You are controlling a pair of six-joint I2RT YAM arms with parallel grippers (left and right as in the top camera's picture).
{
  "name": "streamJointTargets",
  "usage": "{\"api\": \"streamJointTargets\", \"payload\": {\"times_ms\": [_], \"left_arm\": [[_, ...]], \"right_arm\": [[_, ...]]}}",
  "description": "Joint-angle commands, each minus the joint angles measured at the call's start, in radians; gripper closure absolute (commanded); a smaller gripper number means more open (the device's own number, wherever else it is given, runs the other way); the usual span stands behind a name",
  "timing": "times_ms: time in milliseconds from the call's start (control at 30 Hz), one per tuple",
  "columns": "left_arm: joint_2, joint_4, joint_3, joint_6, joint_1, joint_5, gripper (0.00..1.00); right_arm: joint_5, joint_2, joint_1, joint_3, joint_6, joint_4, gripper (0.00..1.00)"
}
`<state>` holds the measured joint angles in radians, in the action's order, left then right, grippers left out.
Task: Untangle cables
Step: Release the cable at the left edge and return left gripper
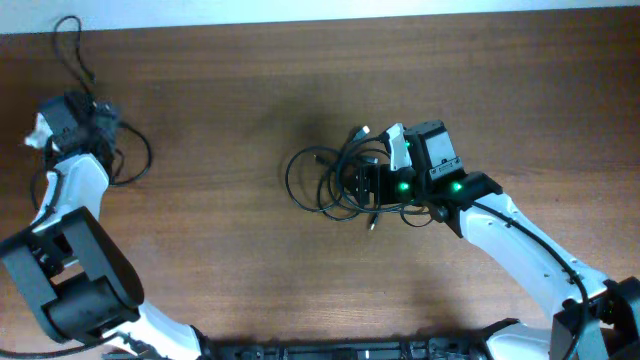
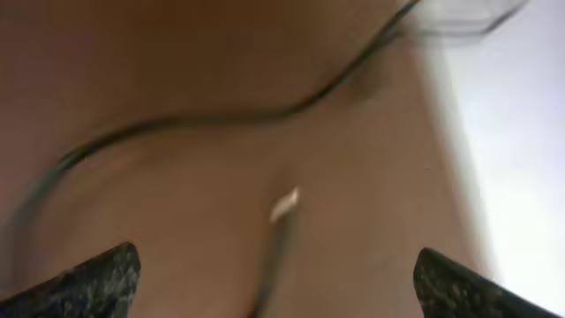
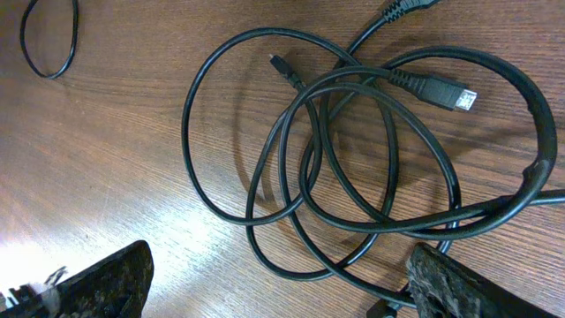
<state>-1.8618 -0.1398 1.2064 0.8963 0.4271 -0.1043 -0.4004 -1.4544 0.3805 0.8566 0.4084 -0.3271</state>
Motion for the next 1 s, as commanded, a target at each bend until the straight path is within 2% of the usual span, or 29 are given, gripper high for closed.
{"api": "streamJointTargets", "payload": {"times_ms": [0,33,67,100,167,267,333,400,433,467,533,667,733,833,900,967], "left_arm": [[0.072,-0.083,-0.004,-0.051,-0.007,0.101,0.01],[0.082,-0.064,-0.004,-0.112,-0.015,0.206,0.01],[0.098,-0.052,-0.004,-0.198,-0.047,0.384,0.01],[0.102,-0.070,-0.004,-0.234,-0.085,0.429,0.01],[0.102,-0.153,-0.004,-0.267,-0.187,0.446,0.01],[0.102,-0.267,-0.004,-0.407,-0.373,0.479,0.01],[0.101,-0.389,-0.004,-0.428,-0.465,0.476,0.01],[0.101,-0.517,-0.005,-0.586,-0.552,0.475,0.01],[0.105,-0.607,-0.005,-0.666,-0.595,0.475,0.05],[0.119,-0.654,-0.005,-0.667,-0.611,0.475,0.11],[0.222,-0.719,-0.005,-0.667,-0.621,0.454,0.13],[0.661,-0.804,-0.040,-0.666,-0.696,0.225,0.10],[0.780,-0.800,-0.096,-0.628,-0.734,0.122,0.06],[0.798,-0.706,-0.265,-0.477,-0.739,0.126,0.02],[0.739,-0.632,-0.315,-0.381,-0.739,0.127,0.01],[0.676,-0.592,-0.320,-0.369,-0.739,0.127,0.01]], "right_arm": [[0.009,-0.006,0.006,0.015,-0.008,0.002,0.00],[0.009,-0.006,0.006,0.015,-0.008,0.003,0.01],[0.008,-0.006,0.006,0.015,-0.007,0.002,0.01],[-0.015,-0.006,0.005,0.015,0.017,0.003,0.01],[-0.048,-0.006,0.005,0.015,0.064,0.029,0.01],[-0.048,-0.005,0.003,0.015,0.064,0.027,0.01],[-0.048,0.012,-0.010,0.015,0.065,0.024,0.01],[-0.048,0.051,-0.069,0.015,0.064,0.000,0.01],[-0.062,0.069,-0.117,0.015,0.064,-0.050,0.01],[-0.066,0.072,-0.137,0.015,0.064,-0.106,0.01],[-0.058,0.074,-0.176,0.015,0.041,-0.254,0.01],[-0.047,0.195,-0.185,0.015,0.041,-0.356,0.01],[-0.003,0.298,-0.185,0.015,0.042,-0.379,0.01],[-0.002,0.416,-0.185,0.015,0.042,-0.412,0.01],[-0.002,0.391,-0.185,0.015,0.042,-0.421,0.01],[-0.003,0.348,-0.185,0.015,0.042,-0.421,0.01]]}}
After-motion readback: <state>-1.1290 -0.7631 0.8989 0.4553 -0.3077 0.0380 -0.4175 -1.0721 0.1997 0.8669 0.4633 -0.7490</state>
